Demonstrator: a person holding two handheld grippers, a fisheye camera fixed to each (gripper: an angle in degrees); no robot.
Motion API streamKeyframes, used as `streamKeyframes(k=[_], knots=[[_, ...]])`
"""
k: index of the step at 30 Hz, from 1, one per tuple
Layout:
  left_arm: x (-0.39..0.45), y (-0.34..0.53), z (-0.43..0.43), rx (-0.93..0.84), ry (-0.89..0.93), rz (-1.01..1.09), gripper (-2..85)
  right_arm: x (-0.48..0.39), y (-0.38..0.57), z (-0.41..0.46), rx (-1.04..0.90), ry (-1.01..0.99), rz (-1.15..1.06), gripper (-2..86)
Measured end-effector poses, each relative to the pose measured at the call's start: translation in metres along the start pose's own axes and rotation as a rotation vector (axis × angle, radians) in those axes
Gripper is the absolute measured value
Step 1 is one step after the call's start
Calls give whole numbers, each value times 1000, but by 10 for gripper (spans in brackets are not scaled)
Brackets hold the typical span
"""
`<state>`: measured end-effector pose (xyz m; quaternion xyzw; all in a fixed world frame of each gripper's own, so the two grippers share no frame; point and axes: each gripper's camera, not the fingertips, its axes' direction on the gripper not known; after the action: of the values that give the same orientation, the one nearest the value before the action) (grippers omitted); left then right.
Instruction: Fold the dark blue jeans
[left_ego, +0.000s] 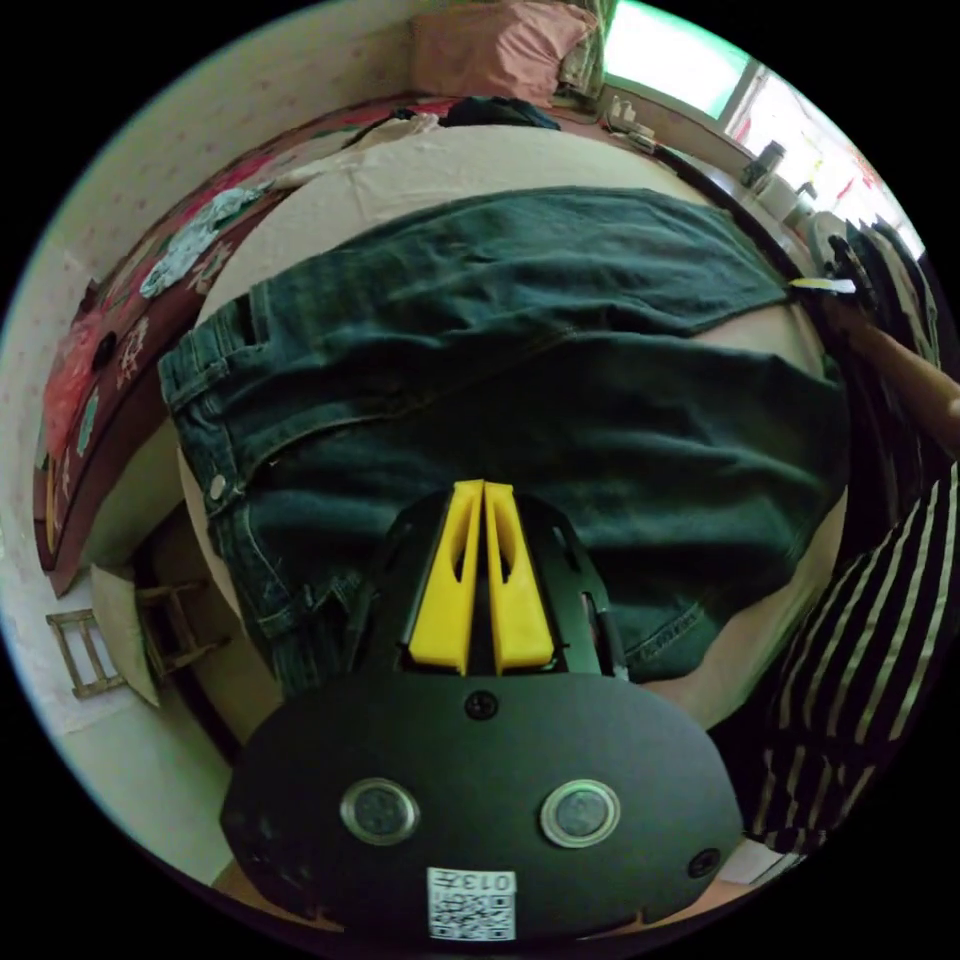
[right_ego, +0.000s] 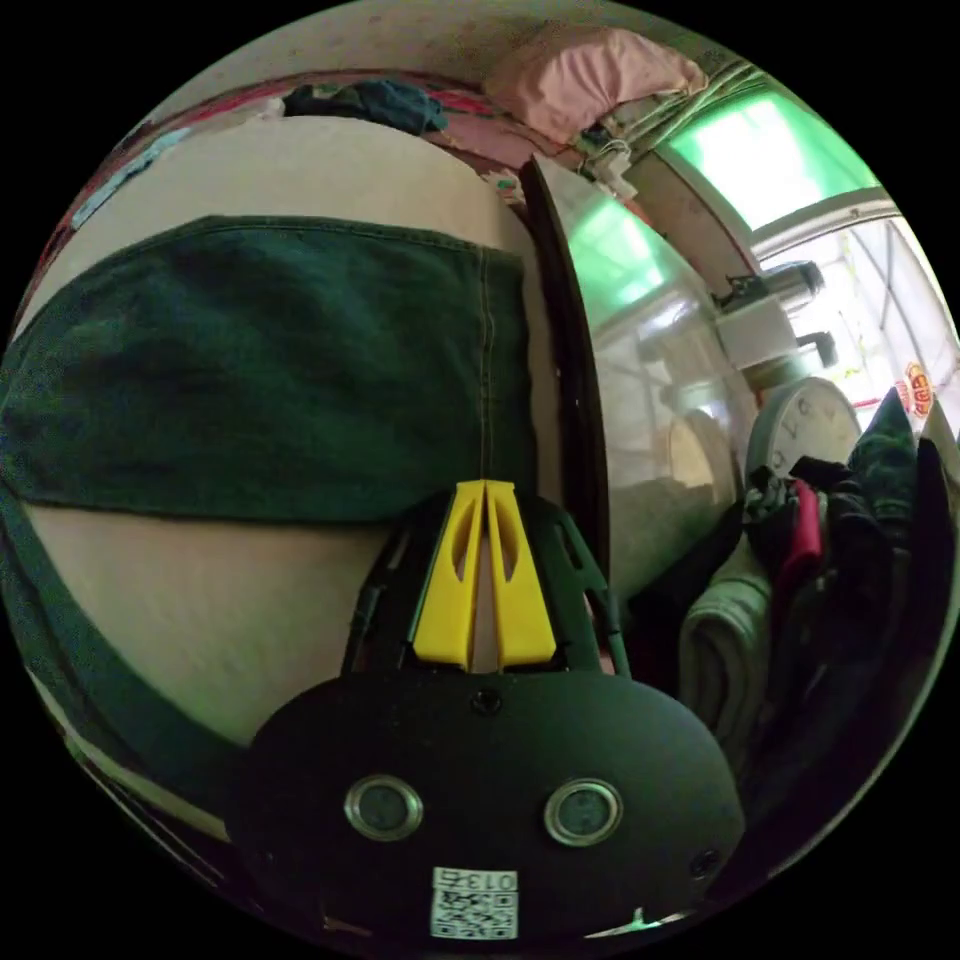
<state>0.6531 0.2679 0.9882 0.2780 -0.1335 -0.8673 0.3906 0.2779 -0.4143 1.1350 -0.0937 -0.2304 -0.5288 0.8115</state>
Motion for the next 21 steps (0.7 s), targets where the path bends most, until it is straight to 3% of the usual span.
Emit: streamKeyframes(k=[8, 11, 16, 21], knots=[[2, 68, -18, -52, -72, -43, 63, 12, 111, -56, 158, -109, -109, 27], [-9, 122, -19, -40, -91, -253, 109, 17, 172, -49, 116, -44, -26, 57], [-47, 191, -15, 41, 4, -614, 141, 30, 211, -29, 43, -187, 69, 88], [-73, 210, -9, 63, 101, -693, 137, -7, 194, -47, 188, -266, -381, 117]])
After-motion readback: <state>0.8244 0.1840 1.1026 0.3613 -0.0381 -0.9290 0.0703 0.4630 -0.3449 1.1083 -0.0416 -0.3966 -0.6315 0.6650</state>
